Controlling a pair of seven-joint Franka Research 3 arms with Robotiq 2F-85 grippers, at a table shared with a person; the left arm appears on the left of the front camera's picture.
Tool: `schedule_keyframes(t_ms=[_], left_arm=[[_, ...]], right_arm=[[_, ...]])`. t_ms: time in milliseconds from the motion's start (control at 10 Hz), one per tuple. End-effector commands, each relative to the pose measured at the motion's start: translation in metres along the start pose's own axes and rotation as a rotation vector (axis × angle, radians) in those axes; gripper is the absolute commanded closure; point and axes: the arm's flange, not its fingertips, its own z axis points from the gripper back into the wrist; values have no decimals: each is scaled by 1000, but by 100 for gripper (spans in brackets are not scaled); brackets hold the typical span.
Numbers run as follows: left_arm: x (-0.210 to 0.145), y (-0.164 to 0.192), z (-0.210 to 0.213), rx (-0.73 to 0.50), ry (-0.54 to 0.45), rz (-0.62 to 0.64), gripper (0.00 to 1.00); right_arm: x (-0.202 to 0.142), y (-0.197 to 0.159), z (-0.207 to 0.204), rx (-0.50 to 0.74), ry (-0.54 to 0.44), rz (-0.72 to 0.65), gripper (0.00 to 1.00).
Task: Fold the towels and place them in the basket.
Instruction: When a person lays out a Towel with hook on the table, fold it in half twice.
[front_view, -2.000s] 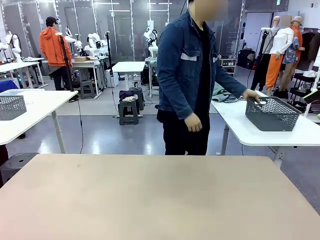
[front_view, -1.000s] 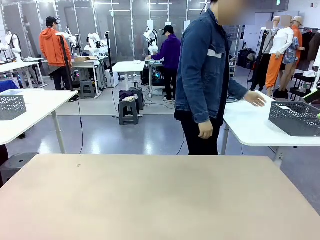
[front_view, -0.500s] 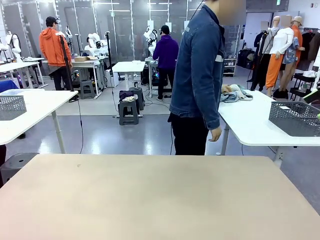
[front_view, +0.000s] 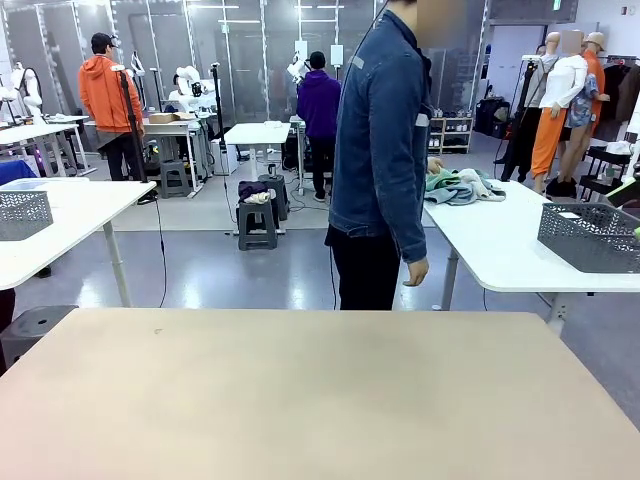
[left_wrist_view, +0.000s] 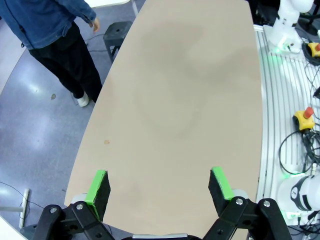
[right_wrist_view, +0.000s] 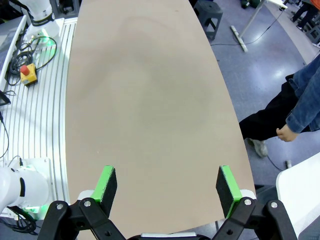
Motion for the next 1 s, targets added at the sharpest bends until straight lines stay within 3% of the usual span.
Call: schedule_keyframes(t_ms=[0,900], left_arm=[[0,0,0,-1,-6,1,0],[0,0,0,-1,-6,1,0]], right_arm=[[1,-1,0,-5,-7,5,0],[1,-1,0,-5,-7,5,0]])
